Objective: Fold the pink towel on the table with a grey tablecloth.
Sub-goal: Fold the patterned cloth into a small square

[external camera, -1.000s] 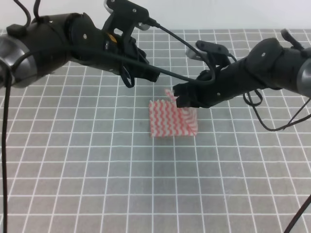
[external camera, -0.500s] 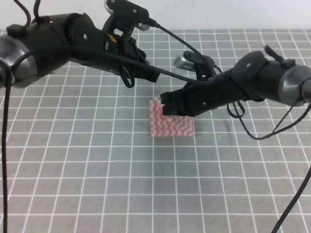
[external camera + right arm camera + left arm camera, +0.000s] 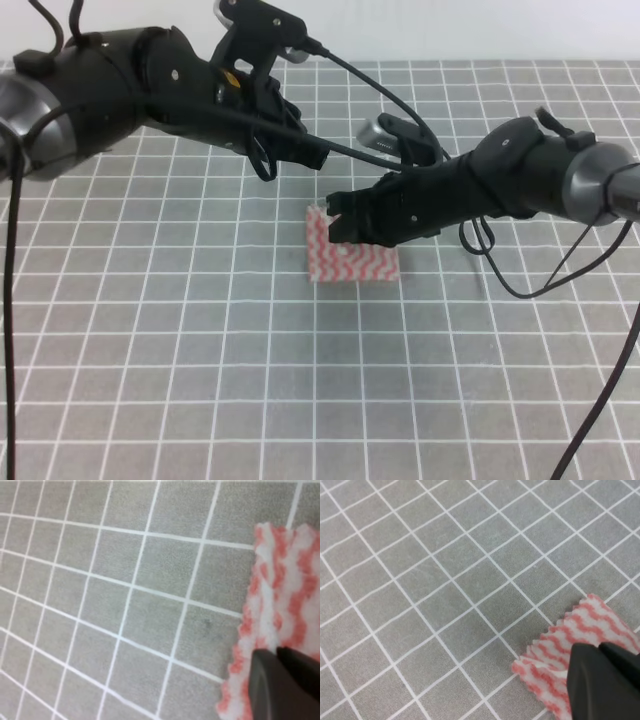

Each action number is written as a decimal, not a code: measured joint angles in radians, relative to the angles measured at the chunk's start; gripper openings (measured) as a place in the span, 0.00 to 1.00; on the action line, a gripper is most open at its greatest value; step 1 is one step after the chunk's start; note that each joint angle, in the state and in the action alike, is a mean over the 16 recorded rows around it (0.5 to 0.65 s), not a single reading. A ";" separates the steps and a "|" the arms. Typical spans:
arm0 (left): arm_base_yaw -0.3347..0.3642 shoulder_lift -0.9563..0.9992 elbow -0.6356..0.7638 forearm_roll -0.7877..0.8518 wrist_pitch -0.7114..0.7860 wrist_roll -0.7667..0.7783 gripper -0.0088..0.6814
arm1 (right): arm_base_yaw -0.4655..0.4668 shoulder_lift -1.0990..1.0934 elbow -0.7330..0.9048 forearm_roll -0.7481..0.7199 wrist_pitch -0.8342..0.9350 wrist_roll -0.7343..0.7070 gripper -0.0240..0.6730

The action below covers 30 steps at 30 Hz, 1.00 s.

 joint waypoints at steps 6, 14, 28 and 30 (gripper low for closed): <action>0.000 0.000 0.000 0.000 0.000 0.000 0.01 | 0.004 0.002 -0.001 0.036 -0.002 -0.026 0.01; 0.000 0.000 0.000 0.000 0.000 0.001 0.01 | 0.008 0.004 -0.001 0.061 -0.015 -0.054 0.02; 0.000 0.000 0.000 0.000 0.000 0.004 0.01 | 0.008 0.000 -0.001 0.111 -0.017 -0.116 0.24; 0.000 0.000 0.000 0.001 0.001 0.005 0.01 | 0.005 -0.003 -0.001 0.124 -0.010 -0.138 0.27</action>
